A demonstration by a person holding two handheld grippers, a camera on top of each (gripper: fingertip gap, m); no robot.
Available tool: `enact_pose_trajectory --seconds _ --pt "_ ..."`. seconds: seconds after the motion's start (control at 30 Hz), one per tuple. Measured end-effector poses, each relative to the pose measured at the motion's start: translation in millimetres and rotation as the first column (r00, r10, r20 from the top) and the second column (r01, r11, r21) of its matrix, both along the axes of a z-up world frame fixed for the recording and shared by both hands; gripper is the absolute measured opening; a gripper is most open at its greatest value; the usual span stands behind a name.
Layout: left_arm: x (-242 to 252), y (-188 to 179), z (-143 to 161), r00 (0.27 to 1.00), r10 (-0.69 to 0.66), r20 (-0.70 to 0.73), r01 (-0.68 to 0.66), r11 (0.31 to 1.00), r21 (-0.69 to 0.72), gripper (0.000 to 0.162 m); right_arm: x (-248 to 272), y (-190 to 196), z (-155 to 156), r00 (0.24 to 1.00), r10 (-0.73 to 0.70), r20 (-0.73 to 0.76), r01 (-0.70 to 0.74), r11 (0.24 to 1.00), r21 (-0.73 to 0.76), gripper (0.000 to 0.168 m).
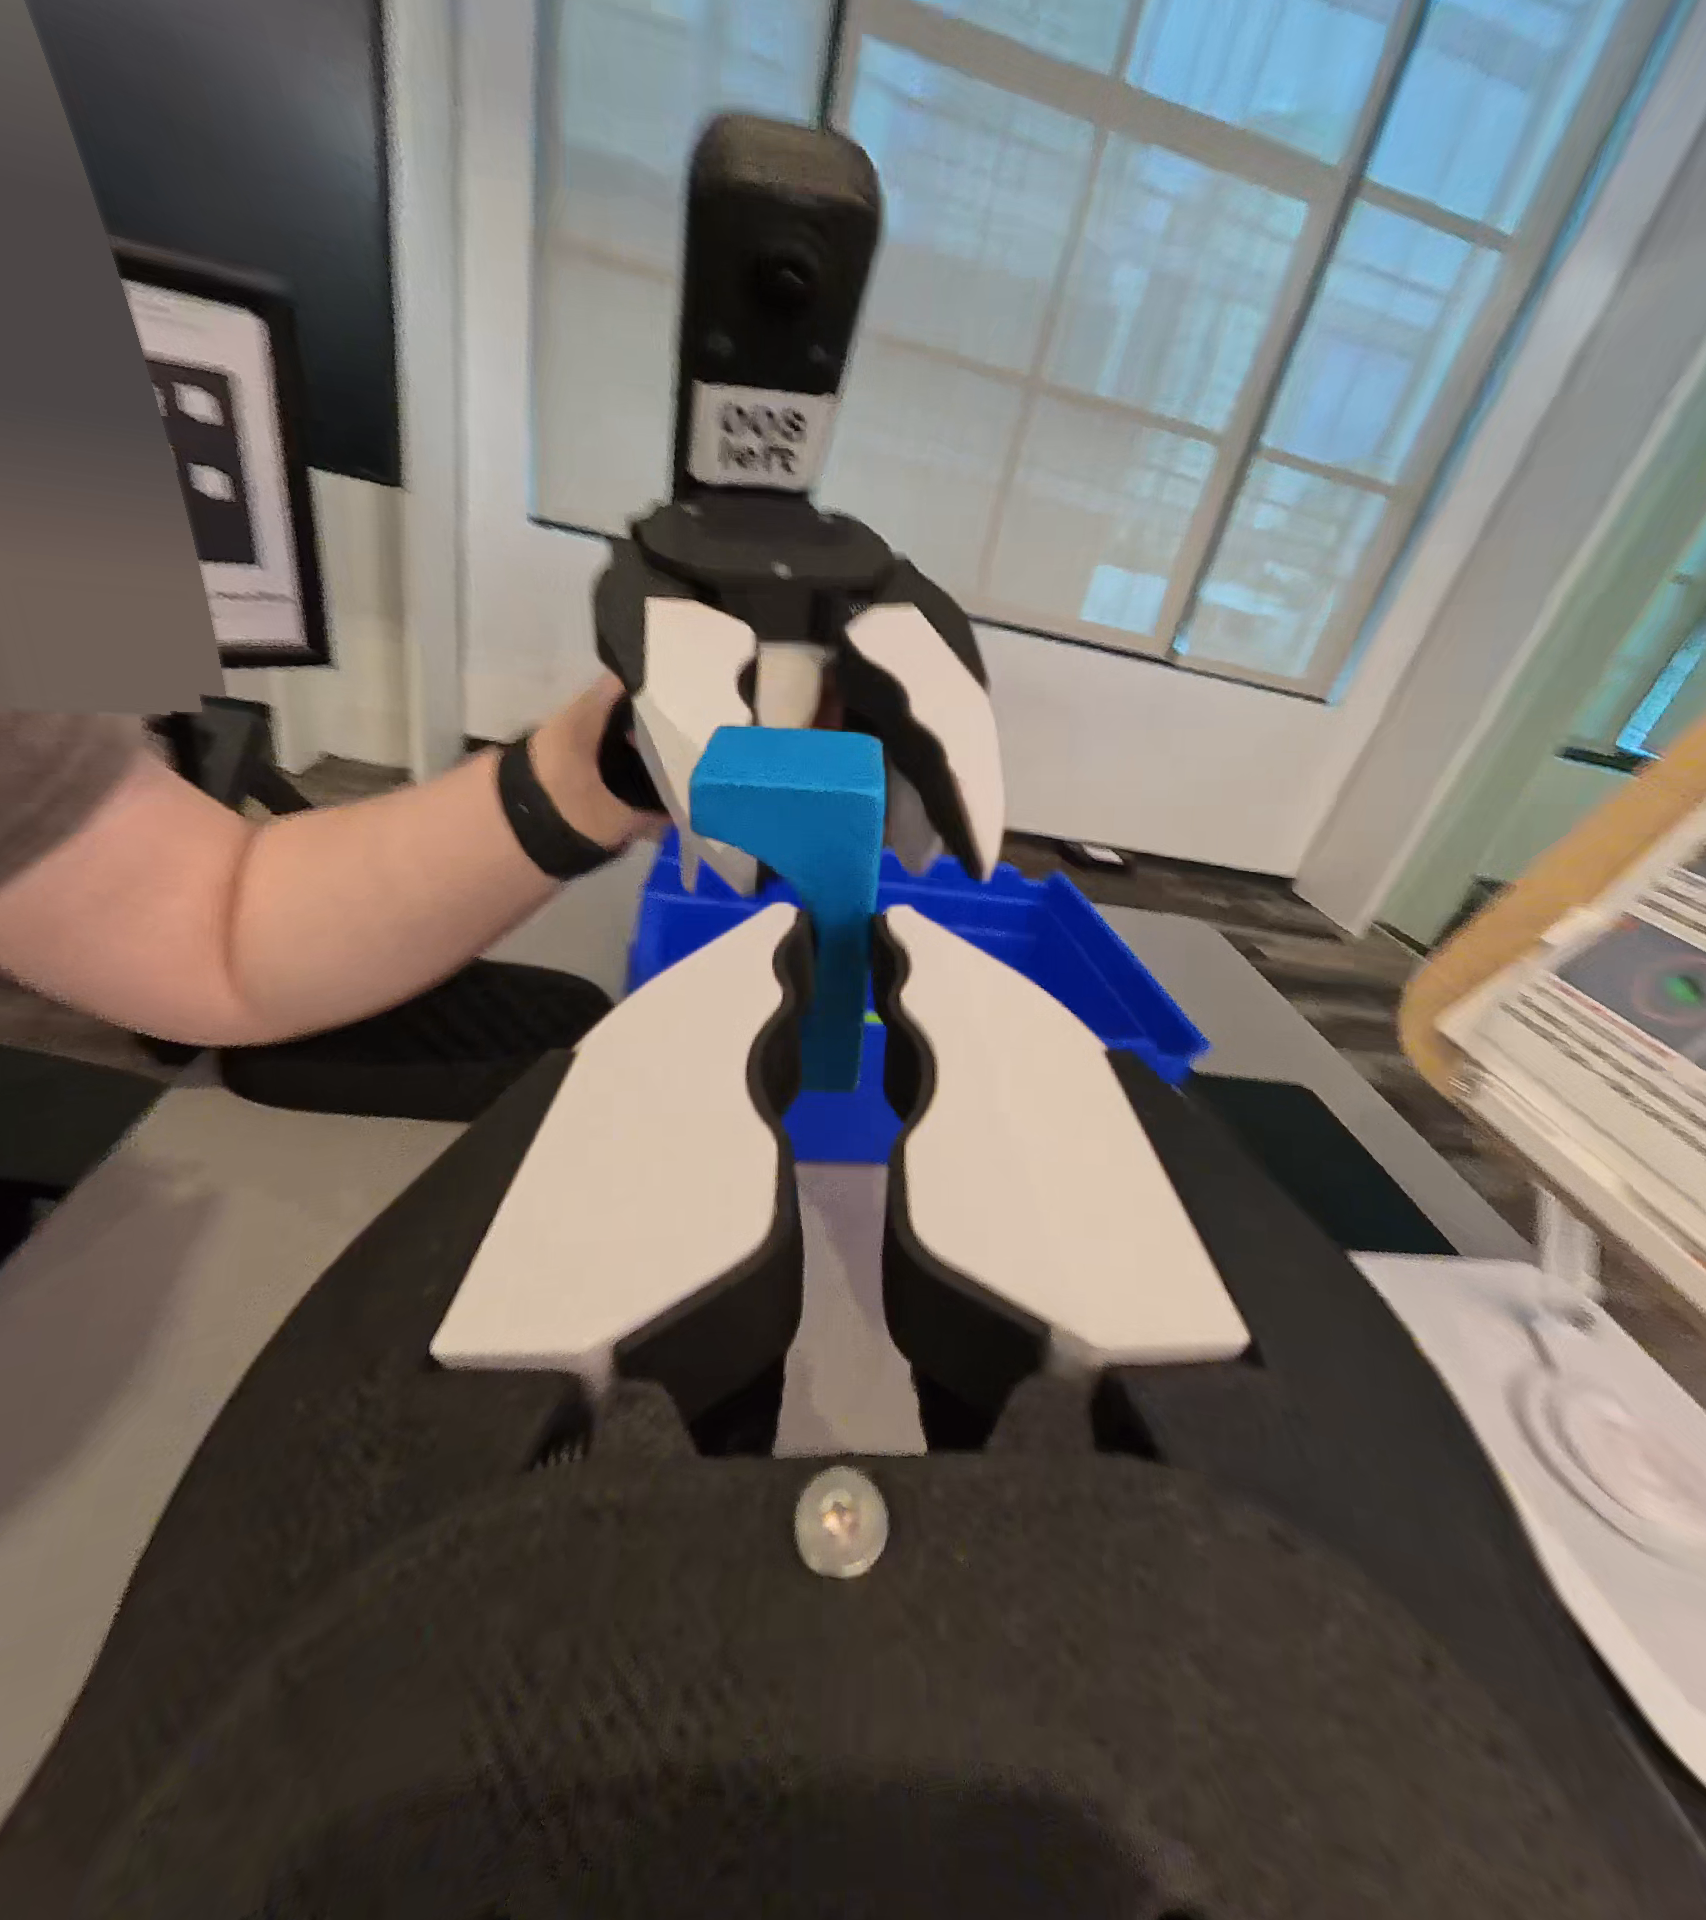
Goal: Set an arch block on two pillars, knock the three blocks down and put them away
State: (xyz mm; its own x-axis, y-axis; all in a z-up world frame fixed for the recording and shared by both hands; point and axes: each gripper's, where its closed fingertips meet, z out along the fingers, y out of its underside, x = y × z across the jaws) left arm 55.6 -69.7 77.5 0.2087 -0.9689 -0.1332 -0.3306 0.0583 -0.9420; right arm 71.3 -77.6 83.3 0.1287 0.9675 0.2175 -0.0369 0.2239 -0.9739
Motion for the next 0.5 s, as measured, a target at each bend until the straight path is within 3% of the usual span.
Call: enact_pose_trajectory --seconds 0.1,0.23,0.33,0.4,0.43,0.5 --pt "-37.7 20.5 10.2 0.987 0.161 -0.021 -0.159 0.985 0.063 0.043 18.5 37.5 -4.0 0.941 -0.316 0.117 0.299 0.943 0.143 0.011" --pt "-79.9 25.2 25.1 0.961 0.278 -0.006 -0.277 0.958 0.079 0.036 32.5 71.9 -31.7 0.681 -0.697 0.223 0.517 0.674 0.527 0.011" --pt "-98.4 25.4 39.8 0.947 0.317 0.057 -0.32 0.946 0.06 0.033 23.6 85.3 -80.1 0.444 -0.852 0.276 0.453 0.479 0.752 0.011" --pt "-104.4 21.0 48.7 0.947 0.301 0.112 -0.306 0.952 0.028 0.028 20.1 93.4 -101.0 0.286 -0.937 0.199 0.322 0.29 0.901 0.011" --pt "-107.4 19.4 52.0 0.946 0.296 0.133 -0.3 0.954 0.015 0.027 15.4 95.5 -112.7 0.253 -0.95 0.185 0.259 0.25 0.933 0.012" --pt "-113.0 16.0 56.1 0.944 0.291 0.155 -0.294 0.956 0.002 0.025 11.1 101.4 -134.9 0.207 -0.954 0.218 0.227 0.264 0.938 0.012"
